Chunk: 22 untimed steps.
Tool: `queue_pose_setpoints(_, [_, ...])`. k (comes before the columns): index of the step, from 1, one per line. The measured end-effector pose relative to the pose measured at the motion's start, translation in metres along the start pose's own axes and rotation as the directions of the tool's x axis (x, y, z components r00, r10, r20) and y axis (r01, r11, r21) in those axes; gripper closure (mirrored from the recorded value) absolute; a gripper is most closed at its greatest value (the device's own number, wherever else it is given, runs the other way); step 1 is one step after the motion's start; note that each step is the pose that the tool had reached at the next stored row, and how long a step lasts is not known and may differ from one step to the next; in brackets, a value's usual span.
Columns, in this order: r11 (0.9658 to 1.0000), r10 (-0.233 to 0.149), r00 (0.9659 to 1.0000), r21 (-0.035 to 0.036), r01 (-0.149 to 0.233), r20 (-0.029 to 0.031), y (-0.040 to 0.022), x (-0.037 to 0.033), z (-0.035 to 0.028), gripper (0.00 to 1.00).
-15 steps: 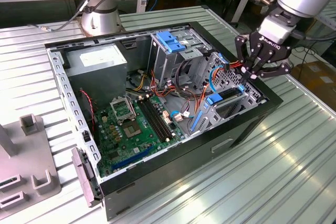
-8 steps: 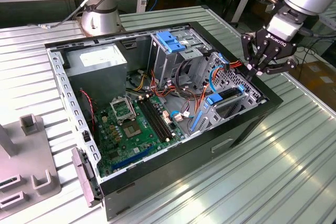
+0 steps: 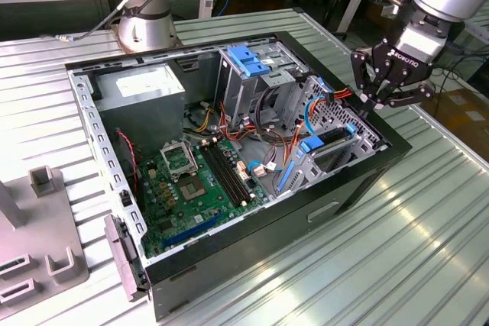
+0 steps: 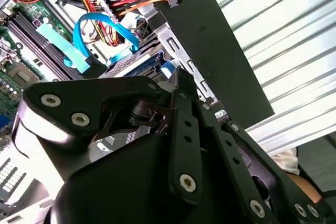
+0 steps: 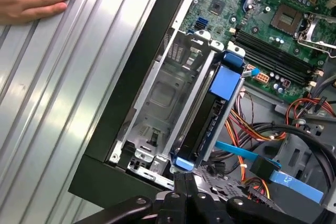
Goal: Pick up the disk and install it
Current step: 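Insert the first disk wire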
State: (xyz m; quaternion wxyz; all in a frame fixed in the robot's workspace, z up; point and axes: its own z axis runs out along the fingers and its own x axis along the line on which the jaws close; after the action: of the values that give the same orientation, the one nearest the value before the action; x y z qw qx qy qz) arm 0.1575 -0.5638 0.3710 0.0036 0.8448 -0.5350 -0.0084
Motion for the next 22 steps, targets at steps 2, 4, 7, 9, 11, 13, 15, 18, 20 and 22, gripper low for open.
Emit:
queue_pose_setpoints(2, [1.0, -0.01, 1.0, -0.0001, 0.01, -0.0001, -0.0021, -0.002, 0.0, 0.9])
queue_pose_setpoints(4, [0.9997, -0.024, 0.9997, -0.0003, 0.024, -0.0003, -0.0037, -0.0033, 0.0, 0.9])
queue_pose_setpoints(7, [0.9984, -0.057, 0.9984, 0.0006, 0.057, 0.0015, -0.0056, -0.0035, 0.0, 0.9])
queue_pose_setpoints(9, [0.9961, -0.088, 0.9961, 0.001, 0.088, 0.0006, -0.0064, -0.0048, -0.0001, 0.9])
queue_pose_setpoints(11, [0.994, -0.109, 0.994, 0.0008, 0.109, 0.0003, -0.0081, -0.0075, -0.0001, 0.9])
queue_pose_setpoints(13, [0.9915, -0.13, 0.9915, 0.0006, 0.13, 0.0002, -0.0094, -0.0085, -0.0004, 0.9])
queue_pose_setpoints(15, [0.989, -0.148, 0.989, 0.0003, 0.148, -0.0002, -0.0099, -0.0087, -0.0024, 0.9])
queue_pose_setpoints(18, [0.9834, -0.181, 0.9834, 0.0, 0.181, -0.0005, -0.0102, -0.0094, -0.0035, 0.9])
queue_pose_setpoints(20, [0.9786, -0.206, 0.9786, -0.0004, 0.206, -0.0009, -0.0103, -0.0096, -0.0038, 0.9])
queue_pose_setpoints(22, [0.97, -0.243, 0.97, -0.0009, 0.243, -0.0013, -0.0103, -0.0096, -0.0038, 0.9])
